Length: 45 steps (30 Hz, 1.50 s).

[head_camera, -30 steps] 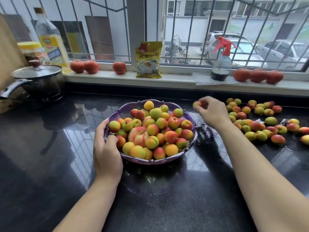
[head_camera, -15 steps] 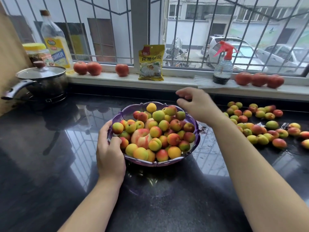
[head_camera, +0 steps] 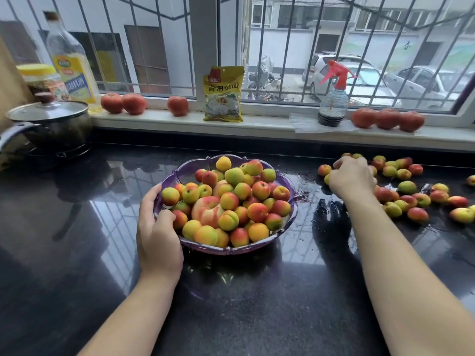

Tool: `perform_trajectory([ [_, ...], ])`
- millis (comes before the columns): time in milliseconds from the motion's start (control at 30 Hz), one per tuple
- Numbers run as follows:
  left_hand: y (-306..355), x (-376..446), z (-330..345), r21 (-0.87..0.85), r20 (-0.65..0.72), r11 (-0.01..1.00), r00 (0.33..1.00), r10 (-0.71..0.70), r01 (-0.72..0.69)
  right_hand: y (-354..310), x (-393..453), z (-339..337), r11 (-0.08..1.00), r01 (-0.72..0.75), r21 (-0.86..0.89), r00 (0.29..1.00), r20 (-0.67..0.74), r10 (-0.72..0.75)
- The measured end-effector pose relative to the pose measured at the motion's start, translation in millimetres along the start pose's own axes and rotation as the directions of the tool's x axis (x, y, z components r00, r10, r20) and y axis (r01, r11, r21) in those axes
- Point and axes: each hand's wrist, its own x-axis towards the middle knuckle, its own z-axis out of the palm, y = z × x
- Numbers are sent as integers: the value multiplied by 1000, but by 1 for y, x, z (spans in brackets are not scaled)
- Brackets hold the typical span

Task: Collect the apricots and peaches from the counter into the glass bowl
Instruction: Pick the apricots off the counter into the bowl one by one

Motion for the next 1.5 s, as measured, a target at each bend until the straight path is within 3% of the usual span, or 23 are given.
perform_trajectory([
  [200,1,-1,0,-12,7,1000,1000,-11,11,7,-9,32,967,100,-236,988,-87,-124],
  [433,1,-1,0,-9,12,1000,1000,-13,13,1,-11,31,954,92,-286,991,-72,-117],
  [500,1,-1,-1,-2,13,1000,1000,-11,11,-16,-13,9,985,154,-73,986,-46,-157],
  [567,1,-1,-1,-1,9,1000,1000,-14,14,-41,-22,-28,922,210,324,966,79,-248],
  [600,2,-1,-1,1,10,1000,1000,-17,17,-54,-29,-46,839,233,491,927,148,-344],
  [667,2,-1,-1,12,15,1000,1000,-23,23,-76,-50,-72,752,295,589,816,254,-519],
  [700,2,-1,-1,18,17,999,999,-28,27,-84,-59,-76,740,343,579,765,284,-577],
  [767,2,-1,-2,23,15,999,999,-35,35,-96,-69,-69,751,440,493,730,291,-619],
  [967,3,-1,-2,33,12,999,999,-39,39,-106,-76,-48,811,484,327,753,317,-577],
  [1133,2,0,-1,26,1,999,1000,-19,19,-92,-59,-69,815,376,440,886,88,-456],
  [1233,6,-2,-1,35,7,999,1000,-16,16,-72,-57,-60,864,309,397,946,-38,-321],
  [1367,2,-2,-4,83,28,996,999,-21,18,-33,-68,-30,919,313,238,948,-14,-319],
  [1500,6,-11,-1,166,119,985,992,32,-52,26,-77,-14,950,311,-30,935,-171,-311],
])
